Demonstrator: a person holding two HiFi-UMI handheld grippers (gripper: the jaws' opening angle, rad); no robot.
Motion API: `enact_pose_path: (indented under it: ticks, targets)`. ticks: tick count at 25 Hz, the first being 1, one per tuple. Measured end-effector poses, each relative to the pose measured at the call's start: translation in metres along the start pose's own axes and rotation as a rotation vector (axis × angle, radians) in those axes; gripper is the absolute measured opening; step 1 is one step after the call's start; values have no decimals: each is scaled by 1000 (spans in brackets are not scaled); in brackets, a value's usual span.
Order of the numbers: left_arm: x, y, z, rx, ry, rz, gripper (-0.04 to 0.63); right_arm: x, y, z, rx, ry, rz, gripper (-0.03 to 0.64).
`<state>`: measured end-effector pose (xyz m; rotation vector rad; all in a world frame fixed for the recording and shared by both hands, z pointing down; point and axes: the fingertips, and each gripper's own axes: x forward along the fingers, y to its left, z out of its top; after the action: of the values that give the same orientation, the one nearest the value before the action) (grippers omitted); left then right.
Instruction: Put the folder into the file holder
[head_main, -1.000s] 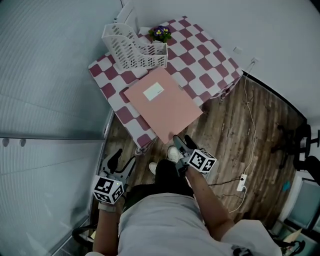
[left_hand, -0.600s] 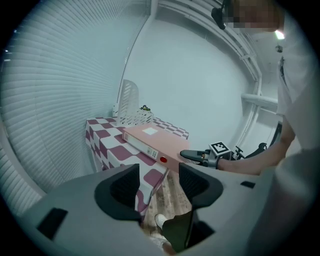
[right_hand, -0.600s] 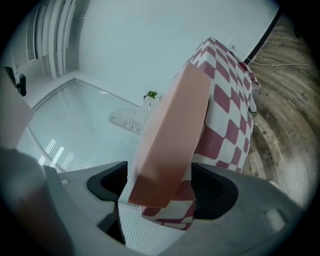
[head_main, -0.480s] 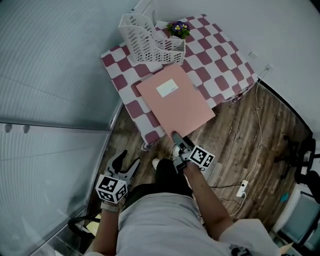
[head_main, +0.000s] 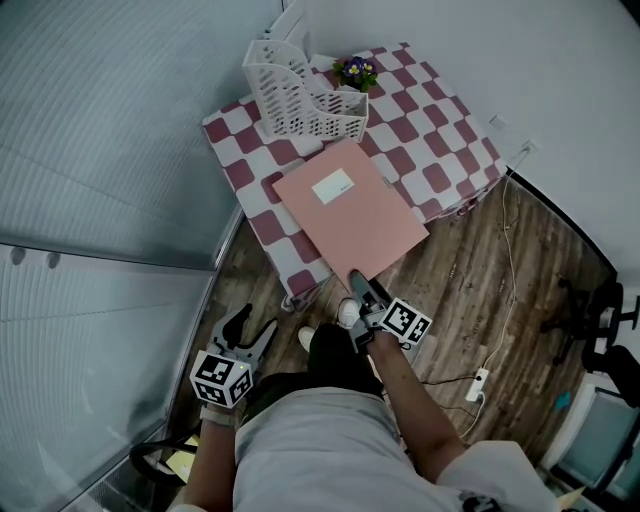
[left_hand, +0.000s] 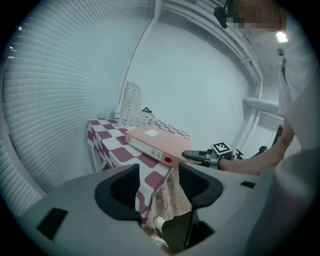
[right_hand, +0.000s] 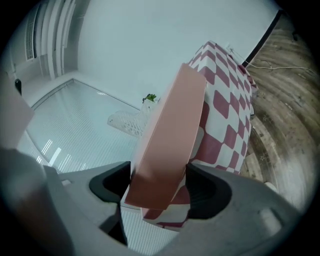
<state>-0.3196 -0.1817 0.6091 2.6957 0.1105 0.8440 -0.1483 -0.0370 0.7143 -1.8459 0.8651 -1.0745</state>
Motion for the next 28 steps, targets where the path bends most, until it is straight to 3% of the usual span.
enact_pose_path:
  ticks: [14,28]
  targets:
    - [34,-42,53,44,-78,-66,229,-37,48,103,-45,-148,10,327]
    - [94,-98,118,35,-160,-93,227,-53,111,230,-211,-147,67,318]
